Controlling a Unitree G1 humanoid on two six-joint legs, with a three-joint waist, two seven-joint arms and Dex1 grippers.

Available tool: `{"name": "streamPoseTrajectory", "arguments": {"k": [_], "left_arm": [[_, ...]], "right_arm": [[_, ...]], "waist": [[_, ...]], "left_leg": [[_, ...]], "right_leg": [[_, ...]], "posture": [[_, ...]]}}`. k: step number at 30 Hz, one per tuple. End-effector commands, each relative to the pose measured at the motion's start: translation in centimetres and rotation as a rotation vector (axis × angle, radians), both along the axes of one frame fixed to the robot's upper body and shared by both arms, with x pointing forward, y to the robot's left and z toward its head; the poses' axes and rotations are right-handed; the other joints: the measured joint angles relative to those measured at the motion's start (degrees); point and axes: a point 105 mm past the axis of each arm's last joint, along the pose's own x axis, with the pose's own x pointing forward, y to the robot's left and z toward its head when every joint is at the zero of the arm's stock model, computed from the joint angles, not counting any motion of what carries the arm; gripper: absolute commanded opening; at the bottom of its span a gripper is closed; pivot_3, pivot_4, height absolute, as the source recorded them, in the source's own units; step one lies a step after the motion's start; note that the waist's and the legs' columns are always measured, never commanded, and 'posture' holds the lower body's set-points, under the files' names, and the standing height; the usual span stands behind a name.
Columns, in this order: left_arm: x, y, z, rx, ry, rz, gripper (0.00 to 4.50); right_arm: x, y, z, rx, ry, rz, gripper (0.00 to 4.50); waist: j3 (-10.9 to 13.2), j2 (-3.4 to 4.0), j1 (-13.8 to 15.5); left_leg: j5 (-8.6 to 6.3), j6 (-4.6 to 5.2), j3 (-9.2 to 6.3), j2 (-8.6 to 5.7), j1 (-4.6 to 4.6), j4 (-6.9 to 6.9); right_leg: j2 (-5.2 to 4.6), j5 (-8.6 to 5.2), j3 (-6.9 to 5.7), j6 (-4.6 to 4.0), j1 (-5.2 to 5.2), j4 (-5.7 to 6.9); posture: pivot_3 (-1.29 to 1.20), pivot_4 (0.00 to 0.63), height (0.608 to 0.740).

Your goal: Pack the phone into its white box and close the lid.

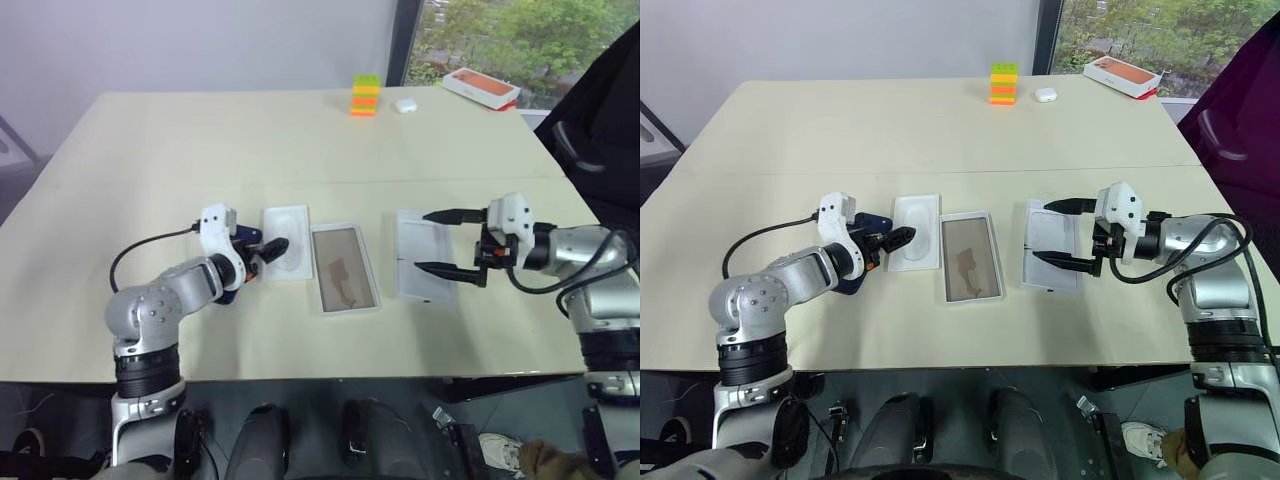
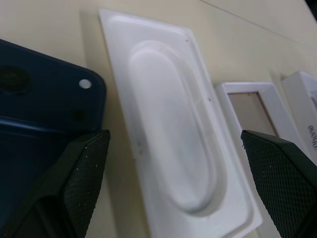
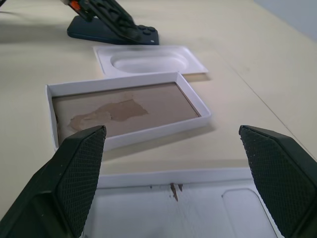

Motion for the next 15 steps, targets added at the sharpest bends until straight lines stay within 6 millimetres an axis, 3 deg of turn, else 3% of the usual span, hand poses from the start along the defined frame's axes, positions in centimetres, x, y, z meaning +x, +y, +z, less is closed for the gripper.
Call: {"name": "streamPoseTrajectory", "arguments": {"k": [1, 15], "left_arm": [[0.0, -0.2, 0.1, -0.023, 0.020, -0.008, 4.46], [1.0, -0.9, -0.7, -0.098, 0.072, -0.001, 4.46]], "right_arm": [[0.2, 0.2, 1.3, -0.001, -0.060, 0.006, 4.50], [0.3, 0.0, 1.1, -0.009, -0.072, -0.005, 4.50]], "waist": [[0.0, 0.00, -0.1], [0.0, -0.01, 0.0]], "left_leg": [[0.00, 0.00, 0.00, 0.00, 0.00, 0.00], [0.01, -0.01, -0.01, 0.00, 0.05, 0.00]], "right_leg": [[0.00, 0.00, 0.00, 0.00, 0.00, 0.00], [0.02, 0.00, -0.01, 0.00, 0.04, 0.00]], "posture": [[0.00, 0.150, 0.740], [0.00, 0.150, 0.740]]}}
